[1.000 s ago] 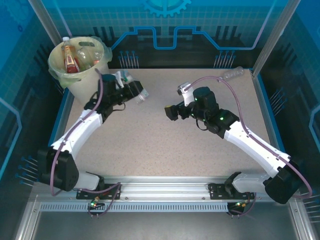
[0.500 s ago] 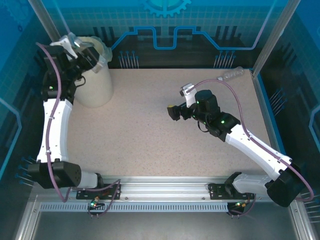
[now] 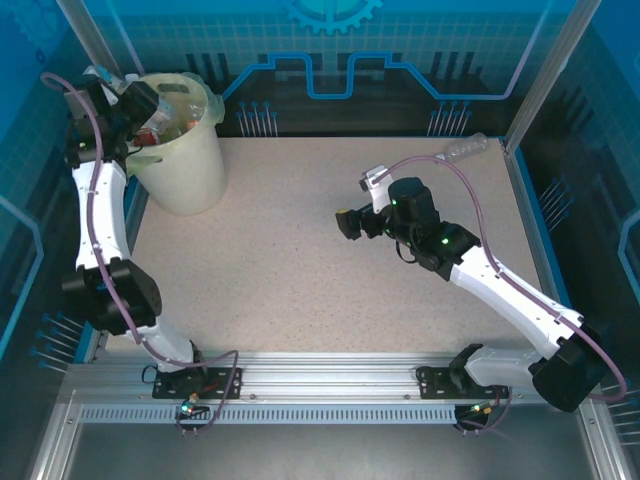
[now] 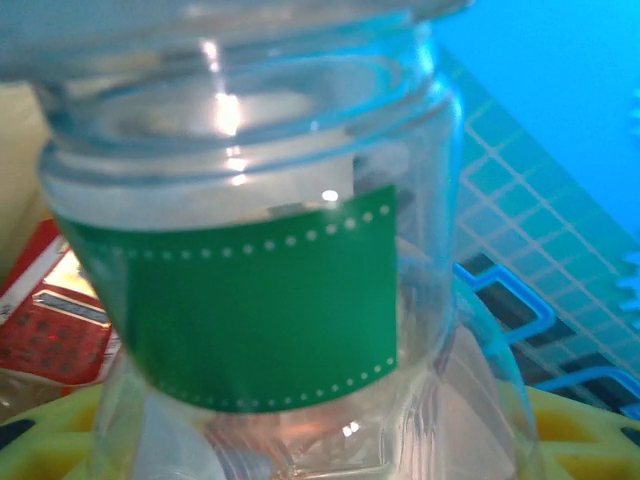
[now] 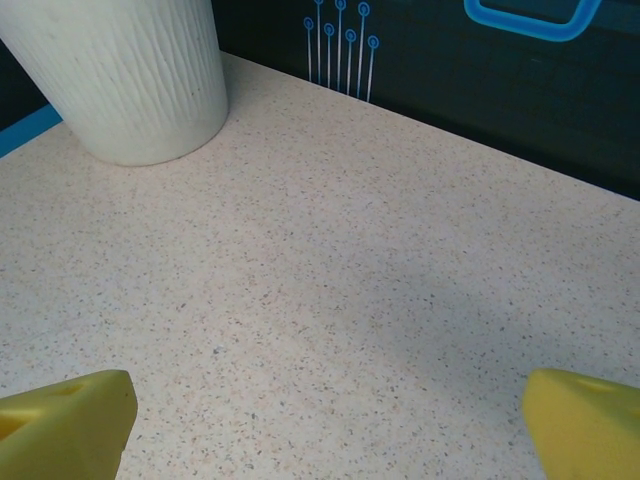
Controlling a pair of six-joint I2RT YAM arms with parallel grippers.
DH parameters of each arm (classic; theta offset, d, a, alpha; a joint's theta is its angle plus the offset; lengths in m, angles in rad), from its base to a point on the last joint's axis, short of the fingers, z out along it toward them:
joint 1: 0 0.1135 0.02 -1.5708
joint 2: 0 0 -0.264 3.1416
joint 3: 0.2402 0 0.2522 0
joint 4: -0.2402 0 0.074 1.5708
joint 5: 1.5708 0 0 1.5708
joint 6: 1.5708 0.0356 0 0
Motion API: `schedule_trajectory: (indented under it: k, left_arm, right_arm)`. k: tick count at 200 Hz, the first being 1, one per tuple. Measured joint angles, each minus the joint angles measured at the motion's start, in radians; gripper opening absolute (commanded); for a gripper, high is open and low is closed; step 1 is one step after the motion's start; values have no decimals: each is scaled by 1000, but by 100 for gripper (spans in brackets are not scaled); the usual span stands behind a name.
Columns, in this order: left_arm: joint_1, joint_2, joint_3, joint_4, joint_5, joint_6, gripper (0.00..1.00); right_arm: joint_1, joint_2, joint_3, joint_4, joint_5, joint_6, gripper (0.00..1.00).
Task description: Put the plastic bottles in the bin
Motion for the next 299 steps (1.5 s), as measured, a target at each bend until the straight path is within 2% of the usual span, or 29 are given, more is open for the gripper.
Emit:
schedule_trajectory:
  k: [12,45,72,94,146,189,212,231,265,299]
  left_arm:
    - [18,38,19,-12,1,-19,58]
    - [34,133,99,-76,3,-47,77]
    - [32,137,119,-101,3,-68,86]
    - [32,124,127,-107,2,-73,99]
    - [32,14,109,-125,-15,-80,99]
    - [6,-100,6,-74,6,-92,99]
    - [-58,-160,-81,-43,25,-91,99]
    - [-143,-229,-185,5,39,-90,99]
    - [-288,-348,-361,102,69,-90,99]
    - [-325,-431,-476,171,87,-98,99]
  right_arm:
    - [0,-2,0,-5,5,-4,100]
    - [0,-9,0,-20,25,-11,100]
    - [0,-10,0,-19,27,-11,100]
    - [-3,-10,0,-18,26,-8,100]
    - [-49,-10,-6,-10,22,33,100]
    - [-152,-10,-34,20,8,108,100]
    - [-240,-3,-46,47,3,169,100]
    - [-309,18,-49,66,12,224,100]
    - [-420,124,-25,73,26,304,100]
    - [-509,293,87,61,23,380,100]
